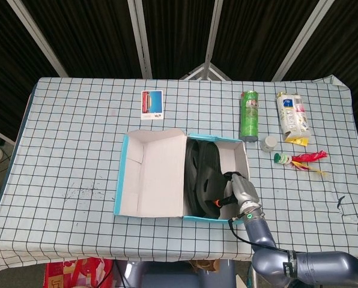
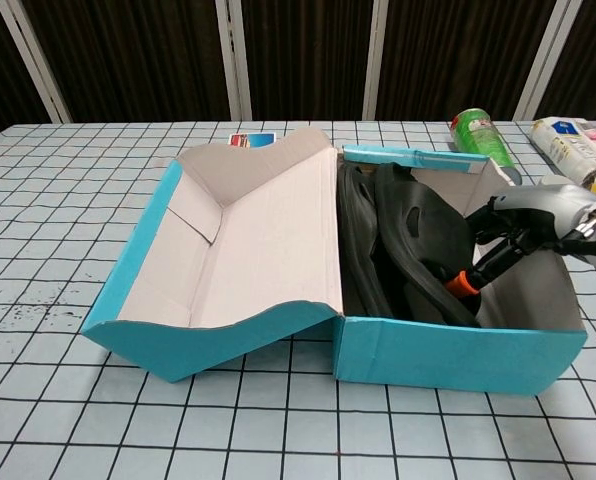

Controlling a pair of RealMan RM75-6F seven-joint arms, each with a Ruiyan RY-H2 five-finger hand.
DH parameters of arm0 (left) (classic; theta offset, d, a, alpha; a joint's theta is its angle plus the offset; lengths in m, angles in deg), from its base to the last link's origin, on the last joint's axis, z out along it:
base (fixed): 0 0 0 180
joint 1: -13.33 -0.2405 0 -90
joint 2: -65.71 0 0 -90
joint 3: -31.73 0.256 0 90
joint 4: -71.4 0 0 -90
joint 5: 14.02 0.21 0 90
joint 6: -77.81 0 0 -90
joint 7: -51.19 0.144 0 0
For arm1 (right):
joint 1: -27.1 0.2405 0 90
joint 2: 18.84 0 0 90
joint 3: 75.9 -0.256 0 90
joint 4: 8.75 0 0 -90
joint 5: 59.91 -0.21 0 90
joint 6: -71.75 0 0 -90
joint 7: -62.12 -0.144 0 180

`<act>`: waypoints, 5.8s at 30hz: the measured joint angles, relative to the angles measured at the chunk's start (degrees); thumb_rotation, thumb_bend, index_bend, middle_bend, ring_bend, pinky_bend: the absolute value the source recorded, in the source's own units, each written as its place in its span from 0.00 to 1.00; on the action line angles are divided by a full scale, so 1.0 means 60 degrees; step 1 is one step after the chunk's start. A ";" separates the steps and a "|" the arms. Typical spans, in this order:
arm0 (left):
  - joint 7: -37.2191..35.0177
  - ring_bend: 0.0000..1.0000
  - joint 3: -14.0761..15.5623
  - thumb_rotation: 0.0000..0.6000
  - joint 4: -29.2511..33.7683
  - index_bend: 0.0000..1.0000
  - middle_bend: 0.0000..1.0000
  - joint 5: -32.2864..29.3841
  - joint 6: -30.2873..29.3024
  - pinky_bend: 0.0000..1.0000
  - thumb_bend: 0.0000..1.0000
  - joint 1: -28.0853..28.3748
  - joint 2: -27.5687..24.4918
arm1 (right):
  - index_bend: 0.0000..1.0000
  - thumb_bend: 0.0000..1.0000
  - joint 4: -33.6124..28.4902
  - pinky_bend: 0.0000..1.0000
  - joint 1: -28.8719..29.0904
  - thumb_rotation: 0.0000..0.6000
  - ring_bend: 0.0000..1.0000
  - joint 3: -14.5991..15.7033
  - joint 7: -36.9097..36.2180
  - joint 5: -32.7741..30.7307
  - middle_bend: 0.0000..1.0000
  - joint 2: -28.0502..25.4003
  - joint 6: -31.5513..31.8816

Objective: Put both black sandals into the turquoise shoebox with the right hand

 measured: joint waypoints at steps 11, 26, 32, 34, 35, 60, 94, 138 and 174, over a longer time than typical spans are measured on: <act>0.0006 0.00 0.0006 1.00 0.0015 0.10 0.03 0.0013 -0.0010 0.09 0.37 -0.0005 -0.0006 | 0.58 0.76 0.0188 0.00 -0.0111 1.00 0.11 0.0313 0.0707 0.0448 0.44 0.0329 0.0125; -0.0059 0.00 0.0010 1.00 0.0020 0.10 0.03 0.0032 -0.0030 0.09 0.37 -0.0028 -0.0034 | 0.58 0.76 0.0874 0.00 -0.0185 1.00 0.11 0.0550 0.1781 0.0740 0.45 0.0948 0.0411; -0.0072 0.00 0.0009 1.00 0.0015 0.10 0.03 0.0035 -0.0029 0.09 0.37 -0.0030 -0.0040 | 0.59 0.76 0.0966 0.00 -0.0228 1.00 0.11 0.0459 0.2051 0.0515 0.45 0.0947 0.0282; -0.0060 0.00 0.0012 1.00 0.0016 0.10 0.03 0.0033 -0.0015 0.09 0.37 -0.0024 -0.0037 | 0.59 0.76 0.0891 0.00 -0.0248 1.00 0.11 0.0418 0.2085 0.0521 0.45 0.0904 0.0266; -0.0055 0.00 0.0014 1.00 0.0018 0.10 0.03 0.0035 -0.0013 0.09 0.37 -0.0022 -0.0038 | 0.59 0.76 0.0847 0.00 -0.0254 1.00 0.11 0.0402 0.2108 0.0535 0.45 0.0882 0.0265; -0.0076 0.00 0.0037 1.00 0.0049 0.11 0.03 0.0067 -0.0008 0.09 0.37 -0.0030 -0.0057 | 0.01 0.39 -0.0381 0.00 -0.0189 1.00 0.01 -0.0283 0.2307 0.0152 0.14 -0.0205 -0.0103; -0.0058 0.00 0.0060 1.00 0.0100 0.11 0.03 0.0094 -0.0028 0.09 0.37 -0.0040 -0.0073 | 0.00 0.09 -0.1623 0.00 0.0433 1.00 0.00 -0.0080 0.2720 -0.1016 0.00 -0.2489 -0.1360; 0.0023 0.00 0.0044 1.00 0.0188 0.12 0.02 -0.0047 -0.0006 0.09 0.37 -0.0052 -0.0100 | 0.51 0.75 -0.0533 0.59 0.0787 1.00 0.54 -0.0894 0.1603 0.0357 0.48 -0.0461 0.0976; -0.0175 0.00 0.0100 1.00 0.0183 0.09 0.02 0.0171 -0.0048 0.09 0.37 -0.0081 -0.0157 | 0.24 0.32 -0.3397 0.33 -0.0682 1.00 0.20 -0.1472 0.0995 0.2125 0.17 -0.2442 0.1211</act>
